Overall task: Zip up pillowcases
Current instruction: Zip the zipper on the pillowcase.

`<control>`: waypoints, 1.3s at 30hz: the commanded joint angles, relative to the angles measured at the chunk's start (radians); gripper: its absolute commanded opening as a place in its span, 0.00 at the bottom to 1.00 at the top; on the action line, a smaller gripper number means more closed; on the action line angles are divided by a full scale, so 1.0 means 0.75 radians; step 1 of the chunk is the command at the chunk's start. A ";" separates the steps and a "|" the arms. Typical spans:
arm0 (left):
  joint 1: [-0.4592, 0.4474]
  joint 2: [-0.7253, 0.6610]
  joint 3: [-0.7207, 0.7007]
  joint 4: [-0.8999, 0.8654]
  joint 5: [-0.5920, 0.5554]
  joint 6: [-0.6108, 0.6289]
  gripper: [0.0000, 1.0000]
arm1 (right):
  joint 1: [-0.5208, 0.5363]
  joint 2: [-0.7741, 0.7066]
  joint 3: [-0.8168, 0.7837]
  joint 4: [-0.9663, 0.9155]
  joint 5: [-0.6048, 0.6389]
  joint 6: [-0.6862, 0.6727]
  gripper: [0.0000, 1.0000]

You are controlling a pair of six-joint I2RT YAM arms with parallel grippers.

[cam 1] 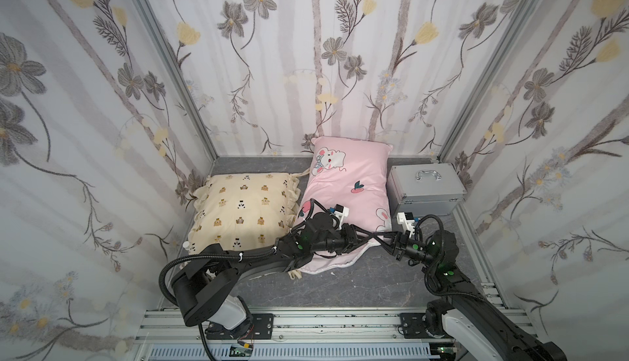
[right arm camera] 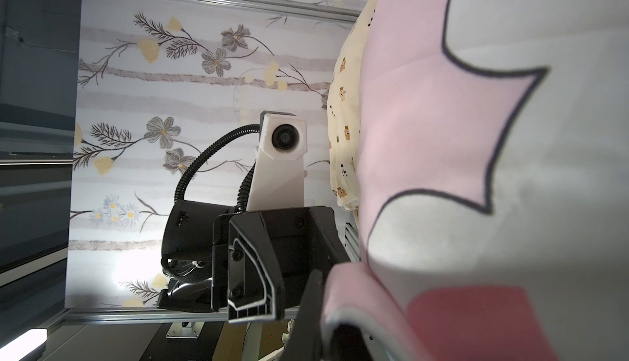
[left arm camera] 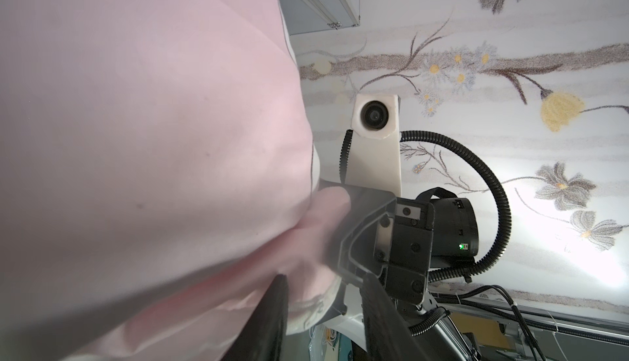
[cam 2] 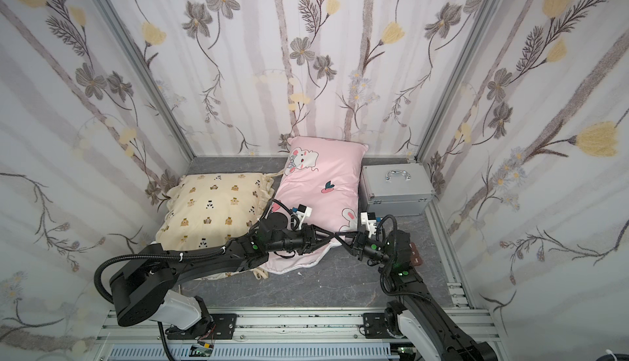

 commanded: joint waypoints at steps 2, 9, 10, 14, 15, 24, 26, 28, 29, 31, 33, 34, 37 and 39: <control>-0.007 0.024 -0.012 0.093 0.018 -0.030 0.37 | 0.000 0.019 0.004 0.122 -0.005 0.001 0.00; -0.007 0.042 -0.030 0.104 0.013 -0.042 0.28 | -0.012 0.028 0.014 0.069 0.015 -0.054 0.00; -0.007 0.042 -0.030 0.101 0.012 -0.040 0.27 | -0.012 0.026 0.016 0.052 0.016 -0.068 0.00; -0.001 0.034 -0.034 0.093 0.015 -0.035 0.26 | -0.016 0.006 0.043 -0.092 0.023 -0.175 0.00; 0.001 0.030 -0.038 0.092 0.015 -0.037 0.26 | -0.016 -0.003 0.050 -0.132 0.028 -0.205 0.00; -0.001 0.026 -0.032 0.089 0.025 -0.044 0.28 | -0.046 -0.009 0.064 -0.244 0.047 -0.311 0.00; -0.008 0.038 -0.028 0.097 0.026 -0.050 0.28 | -0.049 -0.010 0.061 -0.235 0.050 -0.311 0.00; -0.013 0.061 -0.027 0.131 0.032 -0.068 0.29 | -0.049 -0.007 0.063 -0.235 0.053 -0.311 0.00; -0.013 0.073 -0.027 0.149 0.033 -0.079 0.28 | -0.049 -0.007 0.065 -0.236 0.052 -0.313 0.00; -0.013 0.091 -0.024 0.166 0.035 -0.086 0.28 | -0.050 -0.005 0.063 -0.223 0.049 -0.311 0.00; -0.013 0.101 -0.024 0.173 0.034 -0.089 0.28 | -0.049 -0.009 0.063 -0.218 0.047 -0.307 0.00; -0.013 0.103 -0.027 0.182 0.033 -0.091 0.28 | -0.049 -0.010 0.063 -0.221 0.045 -0.306 0.00; -0.013 0.117 -0.022 0.242 0.032 -0.121 0.28 | -0.049 -0.004 0.060 -0.232 0.047 -0.317 0.00; -0.013 0.128 -0.021 0.254 0.029 -0.128 0.27 | -0.050 0.003 0.056 -0.224 0.047 -0.315 0.00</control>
